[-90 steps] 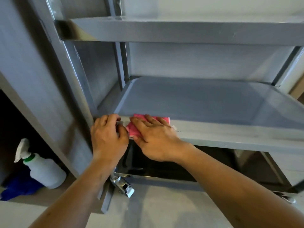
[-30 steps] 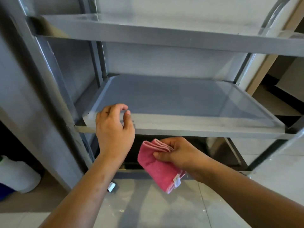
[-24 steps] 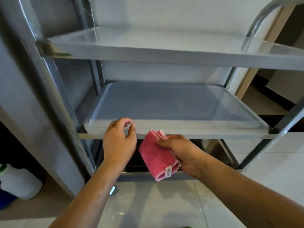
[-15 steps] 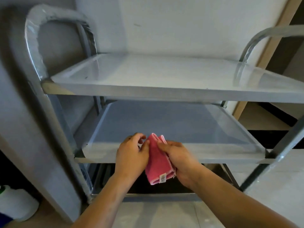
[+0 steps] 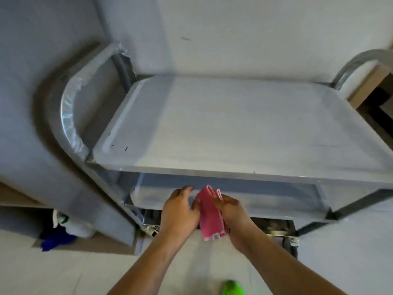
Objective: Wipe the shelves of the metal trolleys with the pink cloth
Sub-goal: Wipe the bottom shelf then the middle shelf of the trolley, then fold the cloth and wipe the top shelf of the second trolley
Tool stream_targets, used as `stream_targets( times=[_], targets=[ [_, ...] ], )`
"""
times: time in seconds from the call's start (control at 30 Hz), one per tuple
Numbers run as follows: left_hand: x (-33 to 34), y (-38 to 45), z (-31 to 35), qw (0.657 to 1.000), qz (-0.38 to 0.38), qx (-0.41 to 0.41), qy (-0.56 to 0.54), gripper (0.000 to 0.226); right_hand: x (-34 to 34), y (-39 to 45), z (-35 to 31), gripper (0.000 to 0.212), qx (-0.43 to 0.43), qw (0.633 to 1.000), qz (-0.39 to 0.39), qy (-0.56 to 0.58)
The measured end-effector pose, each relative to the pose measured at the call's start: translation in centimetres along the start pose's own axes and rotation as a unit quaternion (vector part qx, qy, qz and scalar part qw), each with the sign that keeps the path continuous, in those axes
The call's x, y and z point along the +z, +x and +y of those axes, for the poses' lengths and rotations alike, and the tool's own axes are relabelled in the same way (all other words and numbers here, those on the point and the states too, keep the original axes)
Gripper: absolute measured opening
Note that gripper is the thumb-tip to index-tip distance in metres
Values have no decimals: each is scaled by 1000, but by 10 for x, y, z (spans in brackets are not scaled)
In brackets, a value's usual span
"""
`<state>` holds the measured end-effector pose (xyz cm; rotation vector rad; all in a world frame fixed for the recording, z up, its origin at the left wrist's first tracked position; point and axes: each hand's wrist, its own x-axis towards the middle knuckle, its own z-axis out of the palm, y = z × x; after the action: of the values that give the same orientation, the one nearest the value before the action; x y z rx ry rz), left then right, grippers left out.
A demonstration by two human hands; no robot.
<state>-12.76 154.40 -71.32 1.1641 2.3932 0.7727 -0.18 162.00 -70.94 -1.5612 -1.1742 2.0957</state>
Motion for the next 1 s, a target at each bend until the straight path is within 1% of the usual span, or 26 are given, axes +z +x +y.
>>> stream_targets(
  times=[0.13,0.27,0.4,0.53,0.63,0.7,0.83,1.0],
  targets=[
    [-46,-46,22,999,-40,-18,12,46,5,-65,-11,30,12,1000,14,-3],
    [-101,-85,46,998,-49,-24,22,45,22,-135,-27,29,3,999,37,11],
    [-159,-124,75,999,-49,5,23,46,38,-208,-44,32,-14,999,36,19],
    [-215,-156,105,998,-44,34,22,47,53,-277,-66,41,-35,999,17,32],
    [-246,-179,126,998,-51,41,11,45,59,-320,-80,41,-27,999,6,32],
    [-264,-196,138,998,-55,30,-12,40,62,-346,-87,36,-26,999,6,38],
    [-282,-225,161,991,-71,-20,-112,24,62,-386,-92,28,-35,996,-4,87],
    [-294,-254,187,969,-91,-87,-211,31,52,-426,-90,32,-50,993,-25,107]
  ],
)
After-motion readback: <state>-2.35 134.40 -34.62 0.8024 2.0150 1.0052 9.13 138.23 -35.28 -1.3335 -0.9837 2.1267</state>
